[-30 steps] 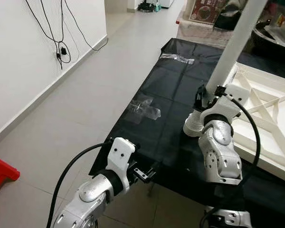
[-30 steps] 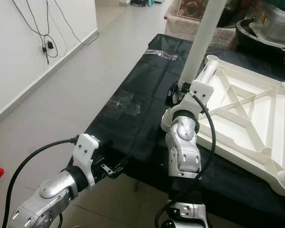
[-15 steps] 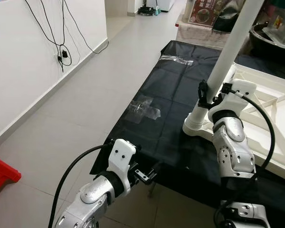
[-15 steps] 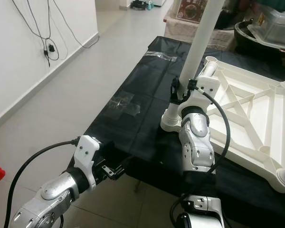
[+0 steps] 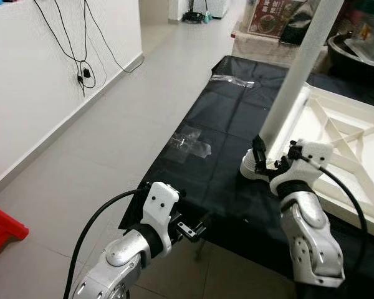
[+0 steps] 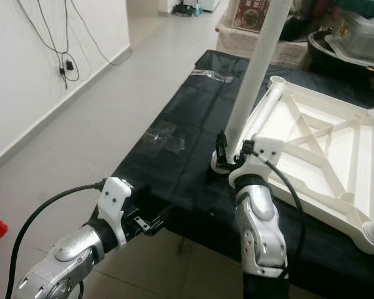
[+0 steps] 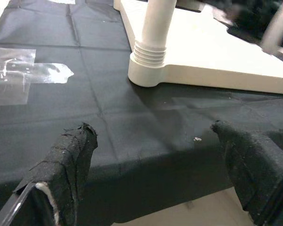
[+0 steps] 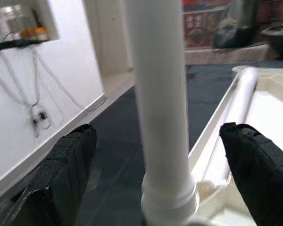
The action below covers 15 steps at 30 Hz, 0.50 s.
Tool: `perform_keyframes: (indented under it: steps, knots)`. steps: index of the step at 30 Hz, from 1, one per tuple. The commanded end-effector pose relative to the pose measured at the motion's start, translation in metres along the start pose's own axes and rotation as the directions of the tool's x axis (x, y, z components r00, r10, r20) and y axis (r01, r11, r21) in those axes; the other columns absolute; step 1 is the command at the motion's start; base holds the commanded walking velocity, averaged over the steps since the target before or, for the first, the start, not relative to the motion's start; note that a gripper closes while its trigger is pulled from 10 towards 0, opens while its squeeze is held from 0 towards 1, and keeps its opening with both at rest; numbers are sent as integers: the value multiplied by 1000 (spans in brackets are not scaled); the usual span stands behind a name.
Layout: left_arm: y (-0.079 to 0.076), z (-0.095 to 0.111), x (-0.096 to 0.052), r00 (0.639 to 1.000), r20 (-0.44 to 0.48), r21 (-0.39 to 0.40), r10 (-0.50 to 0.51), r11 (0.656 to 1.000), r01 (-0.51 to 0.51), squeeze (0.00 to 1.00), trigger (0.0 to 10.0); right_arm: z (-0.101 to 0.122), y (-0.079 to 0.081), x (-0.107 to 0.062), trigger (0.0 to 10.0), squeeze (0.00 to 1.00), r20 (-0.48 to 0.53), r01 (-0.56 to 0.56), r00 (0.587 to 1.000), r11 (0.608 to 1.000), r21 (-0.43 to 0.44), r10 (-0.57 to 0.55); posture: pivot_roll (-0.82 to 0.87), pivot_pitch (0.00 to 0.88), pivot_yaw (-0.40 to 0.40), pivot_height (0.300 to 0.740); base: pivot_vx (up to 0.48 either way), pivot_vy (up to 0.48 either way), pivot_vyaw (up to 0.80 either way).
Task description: Building children table
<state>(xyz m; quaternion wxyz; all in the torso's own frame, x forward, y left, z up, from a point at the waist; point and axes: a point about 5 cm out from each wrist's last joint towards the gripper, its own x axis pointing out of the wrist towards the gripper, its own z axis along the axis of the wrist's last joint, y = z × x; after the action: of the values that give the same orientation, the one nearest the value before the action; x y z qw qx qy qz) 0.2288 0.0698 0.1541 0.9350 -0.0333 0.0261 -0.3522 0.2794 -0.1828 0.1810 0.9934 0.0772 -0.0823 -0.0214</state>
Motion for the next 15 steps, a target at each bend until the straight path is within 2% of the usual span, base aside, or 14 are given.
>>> perform_keyframes:
  steps: [1, 4, 8, 15]
  knots:
    - [1, -5, 1, 1000, -20, 6, 7, 1000, -7, 0, 10000, -5, -5, -12, 10000, 0, -32, -10, 999, 1000, -14, 9, 83, 70, -72, 740, 0, 0, 0]
    - [3, -5, 2, 1000, -21, 10, 16, 1000, -15, 0, 10000, -11, -18, -24, 10000, 0, -66, 23, 997, 998, -66, -28, 78, 72, -72, 740, 0, 0, 0]
    - [4, -6, 2, 999, -28, 16, 24, 1000, -24, 0, 10000, -14, -29, -29, 10000, 0, -81, 79, 993, 995, -59, -84, 77, 72, -72, 740, 0, 0, 0]
    - [7, -8, 4, 997, -50, 27, 57, 998, -55, 0, 10000, -12, -24, -27, 10000, 0, -65, 84, 994, 994, -74, -89, 79, 73, -70, 740, 0, 0, -790]
